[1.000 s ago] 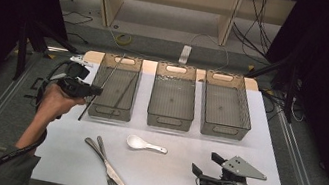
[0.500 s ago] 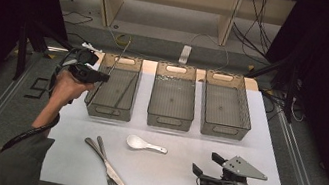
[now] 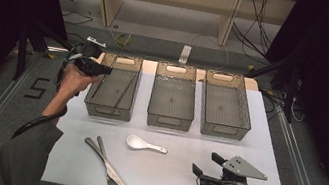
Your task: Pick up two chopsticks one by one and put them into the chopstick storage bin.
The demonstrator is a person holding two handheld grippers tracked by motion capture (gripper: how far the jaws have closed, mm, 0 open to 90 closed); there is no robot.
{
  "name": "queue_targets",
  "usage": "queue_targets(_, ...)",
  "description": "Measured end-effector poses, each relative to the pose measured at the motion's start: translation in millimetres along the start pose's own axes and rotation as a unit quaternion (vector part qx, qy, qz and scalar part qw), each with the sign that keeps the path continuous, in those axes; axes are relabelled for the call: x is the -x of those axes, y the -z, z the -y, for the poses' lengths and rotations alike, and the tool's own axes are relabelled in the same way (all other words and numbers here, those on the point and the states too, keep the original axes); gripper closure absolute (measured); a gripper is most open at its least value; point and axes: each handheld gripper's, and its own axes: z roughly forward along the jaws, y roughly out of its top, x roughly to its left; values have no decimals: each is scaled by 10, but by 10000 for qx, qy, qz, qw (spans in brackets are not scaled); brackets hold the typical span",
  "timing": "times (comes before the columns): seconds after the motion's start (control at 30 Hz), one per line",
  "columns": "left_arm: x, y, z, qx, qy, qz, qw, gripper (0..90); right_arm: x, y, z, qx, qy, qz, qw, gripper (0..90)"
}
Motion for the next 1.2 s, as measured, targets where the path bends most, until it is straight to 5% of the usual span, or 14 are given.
queue_targets(0.67, -116, -244, 39, 178, 279, -93, 9994, 848, -10, -1, 1, 1, 14, -29, 10000, 242)
queue_targets(1.2, -45, -360, 145, 97, 214, -71, 9997, 847, -9, 0, 3, 7, 2, -32, 10000, 242)
